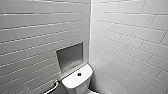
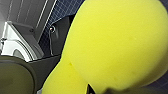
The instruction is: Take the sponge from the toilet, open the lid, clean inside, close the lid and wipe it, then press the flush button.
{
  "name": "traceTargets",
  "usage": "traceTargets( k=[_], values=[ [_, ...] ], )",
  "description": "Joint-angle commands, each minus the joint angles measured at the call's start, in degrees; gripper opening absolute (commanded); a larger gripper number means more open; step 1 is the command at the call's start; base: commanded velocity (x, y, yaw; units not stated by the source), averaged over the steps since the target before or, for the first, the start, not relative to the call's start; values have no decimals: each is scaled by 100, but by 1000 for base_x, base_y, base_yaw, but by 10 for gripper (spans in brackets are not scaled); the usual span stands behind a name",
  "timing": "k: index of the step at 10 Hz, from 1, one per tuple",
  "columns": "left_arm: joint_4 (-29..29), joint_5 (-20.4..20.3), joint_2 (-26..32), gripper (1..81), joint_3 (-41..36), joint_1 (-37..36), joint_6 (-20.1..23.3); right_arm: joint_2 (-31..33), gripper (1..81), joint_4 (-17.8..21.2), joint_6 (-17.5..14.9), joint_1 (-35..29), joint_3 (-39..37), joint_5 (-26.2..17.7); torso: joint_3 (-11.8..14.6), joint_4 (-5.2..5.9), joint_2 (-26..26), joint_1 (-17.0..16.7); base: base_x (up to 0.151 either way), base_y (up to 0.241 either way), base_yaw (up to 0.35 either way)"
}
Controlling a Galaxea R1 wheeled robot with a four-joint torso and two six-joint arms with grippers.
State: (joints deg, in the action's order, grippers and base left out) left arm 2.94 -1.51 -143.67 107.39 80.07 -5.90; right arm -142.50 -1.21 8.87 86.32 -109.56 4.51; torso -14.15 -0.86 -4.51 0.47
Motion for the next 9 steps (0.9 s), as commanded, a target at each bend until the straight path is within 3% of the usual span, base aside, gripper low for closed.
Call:
traceTargets(
  k=[1,6,7,9],
  values=[
    [-13,616,1022,811,-1436,-846,-16,323,10,200,18,-303,383,-310,0,0,0,0,0,0,0],
    [-249,1276,1753,811,-2643,-2112,-122,579,10,200,18,-506,841,-258,-742,0,2,0,0,0,0],
    [-468,1346,1867,811,-2783,-2402,-131,579,10,200,18,-523,849,-258,-533,0,4,2,0,0,0],
    [-907,1644,2060,811,-3056,-3043,-131,570,10,209,27,-541,841,-258,-658,0,6,4,0,0,0]
  ],
)
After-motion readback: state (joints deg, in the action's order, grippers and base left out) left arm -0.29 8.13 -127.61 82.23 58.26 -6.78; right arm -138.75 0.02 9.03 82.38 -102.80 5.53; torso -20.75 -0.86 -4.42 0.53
